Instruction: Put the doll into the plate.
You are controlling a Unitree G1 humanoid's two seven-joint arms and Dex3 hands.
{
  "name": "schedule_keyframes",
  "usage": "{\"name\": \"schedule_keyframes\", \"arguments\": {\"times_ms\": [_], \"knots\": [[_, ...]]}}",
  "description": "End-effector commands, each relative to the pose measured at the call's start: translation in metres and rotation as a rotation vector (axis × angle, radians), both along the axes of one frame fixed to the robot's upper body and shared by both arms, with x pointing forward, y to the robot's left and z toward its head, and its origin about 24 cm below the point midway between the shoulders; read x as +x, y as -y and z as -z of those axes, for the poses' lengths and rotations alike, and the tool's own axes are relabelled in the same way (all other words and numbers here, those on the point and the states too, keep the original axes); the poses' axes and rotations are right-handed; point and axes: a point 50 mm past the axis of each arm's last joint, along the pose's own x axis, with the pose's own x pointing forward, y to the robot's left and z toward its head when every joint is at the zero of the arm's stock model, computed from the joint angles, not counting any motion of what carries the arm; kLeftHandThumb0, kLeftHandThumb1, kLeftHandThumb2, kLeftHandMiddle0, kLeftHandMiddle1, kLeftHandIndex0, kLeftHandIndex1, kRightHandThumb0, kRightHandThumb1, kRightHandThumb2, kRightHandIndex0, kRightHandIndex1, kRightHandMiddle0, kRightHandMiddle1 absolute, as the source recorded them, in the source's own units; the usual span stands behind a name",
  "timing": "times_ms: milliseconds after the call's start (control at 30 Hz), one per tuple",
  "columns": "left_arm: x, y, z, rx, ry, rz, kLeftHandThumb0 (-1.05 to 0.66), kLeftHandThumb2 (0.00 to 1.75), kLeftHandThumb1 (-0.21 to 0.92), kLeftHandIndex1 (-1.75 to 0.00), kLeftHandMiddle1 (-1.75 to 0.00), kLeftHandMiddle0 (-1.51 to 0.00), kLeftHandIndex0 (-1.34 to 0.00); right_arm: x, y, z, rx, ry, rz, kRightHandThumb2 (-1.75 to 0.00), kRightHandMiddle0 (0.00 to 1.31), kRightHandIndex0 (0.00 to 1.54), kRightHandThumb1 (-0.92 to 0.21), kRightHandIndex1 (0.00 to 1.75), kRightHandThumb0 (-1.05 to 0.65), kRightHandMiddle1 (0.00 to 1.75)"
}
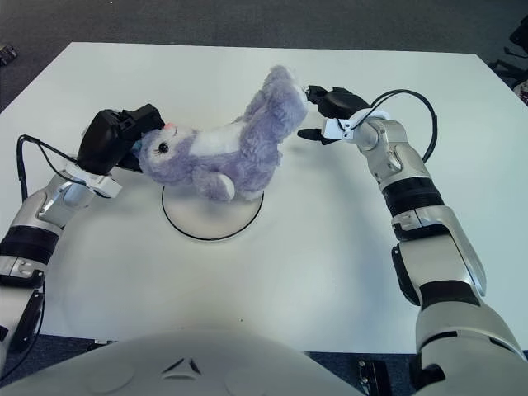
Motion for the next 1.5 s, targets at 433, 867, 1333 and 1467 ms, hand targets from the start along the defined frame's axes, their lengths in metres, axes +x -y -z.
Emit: {"name": "schedule_keyframes", "arguments": {"times_ms": [433, 867, 1333, 1467], "knots": [[0.0033, -0.004, -0.0022, 0.103, -0.008, -0.018, -0.97, 0.58, 0.91, -1.75, -1.75, -1.41, -1.23, 0.0015, 0.006, -0.0087, -0.009, 0.019, 0.01, -0.68, 0.0, 0.0, -0.92, 0.5, -0.91, 0.65], [0.003, -0.0053, -0.0022, 0.144, 0.005, -0.055, -1.05, 0.6, 0.92, -1.75, -1.75, -1.37, -1.09, 0.0016, 0.0077, -0.0085, -0.01, 0.024, 0.007, -0.71, 0.0, 0.0, -0.92, 0.54, -0.94, 0.65], [0.0017, -0.0075, -0.002, 0.194, -0.024, -0.044, -1.05, 0.6, 0.92, -1.75, -1.75, -1.25, -0.6, 0.0016, 0.0083, -0.0082, 0.003, 0.025, 0.017, -0.71, 0.0, 0.0, -0.92, 0.53, -0.94, 0.64], [0.0007, -0.0082, -0.002, 0.227, -0.038, -0.028, -1.05, 0.59, 0.92, -1.72, -1.75, -1.2, -0.28, 0.0016, 0.0086, -0.008, 0.002, 0.021, 0.017, -0.72, 0.0, 0.0, -0.92, 0.53, -0.95, 0.64]]}}
